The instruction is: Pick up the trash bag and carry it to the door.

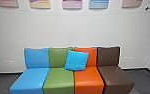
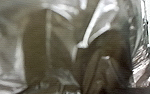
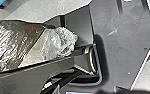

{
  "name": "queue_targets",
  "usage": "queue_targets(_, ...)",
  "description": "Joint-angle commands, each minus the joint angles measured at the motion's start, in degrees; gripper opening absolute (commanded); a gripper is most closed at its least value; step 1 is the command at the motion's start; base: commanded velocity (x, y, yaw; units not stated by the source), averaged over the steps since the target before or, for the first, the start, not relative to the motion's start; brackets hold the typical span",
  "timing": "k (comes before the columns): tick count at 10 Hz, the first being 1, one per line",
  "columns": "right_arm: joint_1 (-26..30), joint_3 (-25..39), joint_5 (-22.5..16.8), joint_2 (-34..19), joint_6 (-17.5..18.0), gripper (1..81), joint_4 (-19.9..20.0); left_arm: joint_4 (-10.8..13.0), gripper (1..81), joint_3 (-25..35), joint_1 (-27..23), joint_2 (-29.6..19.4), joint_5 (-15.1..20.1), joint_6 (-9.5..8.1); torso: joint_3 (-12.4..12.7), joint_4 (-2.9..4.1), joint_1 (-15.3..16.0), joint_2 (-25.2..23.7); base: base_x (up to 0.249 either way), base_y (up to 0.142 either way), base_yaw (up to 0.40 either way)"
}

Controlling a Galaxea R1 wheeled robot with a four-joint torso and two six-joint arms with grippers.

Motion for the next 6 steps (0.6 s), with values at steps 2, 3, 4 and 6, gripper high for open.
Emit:
queue_targets(2,2.1,-1.2,-3.0,1.1,-0.8,81.1,-0.7,0.4,1.0,-0.2,-3.1,0.2,4.4,0.69,0.0,0.0,0.0,0.0,0.0,0.0,0.0)
queue_targets(3,2.1,-1.3,-3.0,1.2,-0.8,81.1,-0.6,0.4,1.0,-0.2,-3.1,0.3,4.4,0.78,0.0,0.0,0.0,0.0,0.0,0.0,0.0)
queue_targets(4,2.1,-1.3,-3.0,1.2,-0.8,81.1,-0.6,0.4,1.0,-0.2,-3.1,0.2,4.4,0.69,0.0,0.0,0.0,0.0,0.0,0.0,0.0)
queue_targets(6,2.1,-1.3,-3.0,1.2,-0.8,81.1,-0.7,0.4,1.0,-0.2,-3.1,0.1,4.4,0.78,0.0,0.0,0.0,0.0,0.0,0.0,0.0)
